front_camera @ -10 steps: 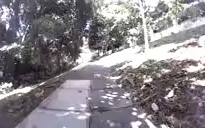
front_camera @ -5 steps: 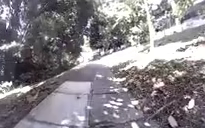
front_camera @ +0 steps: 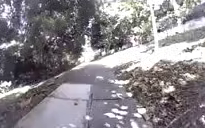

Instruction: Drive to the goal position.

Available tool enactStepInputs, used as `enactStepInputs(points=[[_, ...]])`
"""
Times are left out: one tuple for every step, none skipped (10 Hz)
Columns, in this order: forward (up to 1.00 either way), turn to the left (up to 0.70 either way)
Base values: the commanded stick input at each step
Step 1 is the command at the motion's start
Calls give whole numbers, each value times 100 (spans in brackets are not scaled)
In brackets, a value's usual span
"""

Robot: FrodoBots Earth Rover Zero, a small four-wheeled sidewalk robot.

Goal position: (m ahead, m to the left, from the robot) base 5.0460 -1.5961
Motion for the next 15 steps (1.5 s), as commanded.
enactStepInputs(points=[[50, 0], [50, 0], [50, 0], [50, 0], [50, 0], [50, 0], [50, 0], [50, 0], [50, 0], [50, 0], [50, 0], [50, 0], [50, 0], [50, 0], [50, 0]])
